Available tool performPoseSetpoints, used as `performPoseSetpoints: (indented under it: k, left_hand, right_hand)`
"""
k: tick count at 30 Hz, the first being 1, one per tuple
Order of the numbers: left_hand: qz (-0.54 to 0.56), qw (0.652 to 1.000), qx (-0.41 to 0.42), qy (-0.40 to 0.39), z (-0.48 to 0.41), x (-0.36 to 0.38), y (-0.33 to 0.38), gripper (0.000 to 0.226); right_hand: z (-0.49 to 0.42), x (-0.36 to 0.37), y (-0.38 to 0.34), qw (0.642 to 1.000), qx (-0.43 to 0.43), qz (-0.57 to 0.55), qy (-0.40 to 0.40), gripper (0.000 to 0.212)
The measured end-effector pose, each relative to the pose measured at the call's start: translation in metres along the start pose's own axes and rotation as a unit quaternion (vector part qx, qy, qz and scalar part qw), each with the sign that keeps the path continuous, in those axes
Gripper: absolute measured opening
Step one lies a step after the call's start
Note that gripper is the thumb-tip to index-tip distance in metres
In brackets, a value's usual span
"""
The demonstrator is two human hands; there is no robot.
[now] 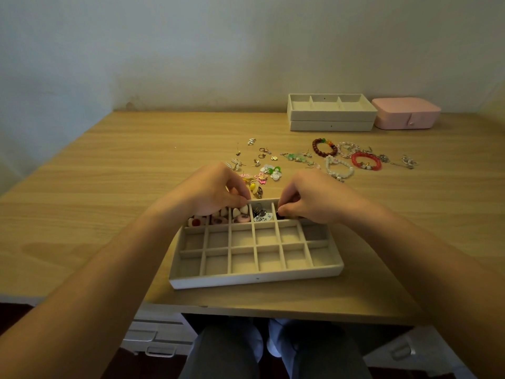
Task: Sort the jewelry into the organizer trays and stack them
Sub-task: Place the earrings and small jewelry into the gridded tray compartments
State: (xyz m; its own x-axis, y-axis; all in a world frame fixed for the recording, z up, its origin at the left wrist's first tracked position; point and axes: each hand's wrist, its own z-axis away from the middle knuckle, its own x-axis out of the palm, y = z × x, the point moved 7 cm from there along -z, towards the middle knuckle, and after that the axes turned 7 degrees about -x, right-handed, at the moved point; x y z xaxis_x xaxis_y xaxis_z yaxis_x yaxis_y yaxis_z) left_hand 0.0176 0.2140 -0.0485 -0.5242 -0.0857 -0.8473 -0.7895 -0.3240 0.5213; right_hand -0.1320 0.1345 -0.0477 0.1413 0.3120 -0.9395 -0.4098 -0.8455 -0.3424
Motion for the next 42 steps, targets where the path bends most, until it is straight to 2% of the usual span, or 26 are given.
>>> performPoseSetpoints:
  k: [3,8,11,18,24,29,35,38,42]
  left_hand:
    - [0.018,1.0,0.004,-0.008,-0.005,-0.005,-0.001,0.004]
    - [0.056,0.997,-0.017,0.057,-0.034,-0.018,0.007,0.004]
    - [0.027,0.997,-0.026,0.062,-0.057,-0.011,0.014,0.007]
    - [-0.055,0.995,-0.039,0.067,-0.081,0.008,0.022,0.012]
    - [-0.053,0.995,-0.027,0.083,-0.08,0.007,0.024,0.004]
    - [0.026,0.995,-0.006,0.1,-0.069,-0.01,0.032,0.006]
    - [0.13,0.988,-0.032,0.075,-0.057,-0.01,0.028,0.005]
    - [0.244,0.968,-0.044,0.041,-0.045,-0.007,0.026,0.009]
    - [0.408,0.91,-0.043,-0.05,-0.028,0.005,0.031,0.01]
  right_hand:
    - [-0.001,-0.017,0.004,0.999,-0.002,-0.047,0.024,0.013]
    - [-0.026,-0.033,0.026,0.987,0.026,-0.127,0.099,0.016]
    - [-0.049,-0.023,0.04,0.976,0.053,-0.183,0.109,0.013]
    - [-0.077,-0.009,0.057,0.96,0.092,-0.218,0.151,0.012]
    - [-0.076,-0.005,0.055,0.951,0.086,-0.245,0.17,0.012]
    - [-0.064,-0.015,0.046,0.946,0.062,-0.272,0.164,0.009]
    - [-0.049,-0.015,0.036,0.933,0.049,-0.334,0.123,0.015]
    - [-0.039,-0.019,0.033,0.907,0.024,-0.397,0.139,0.016]
    - [-0.022,-0.026,0.033,0.878,0.009,-0.455,0.147,0.017]
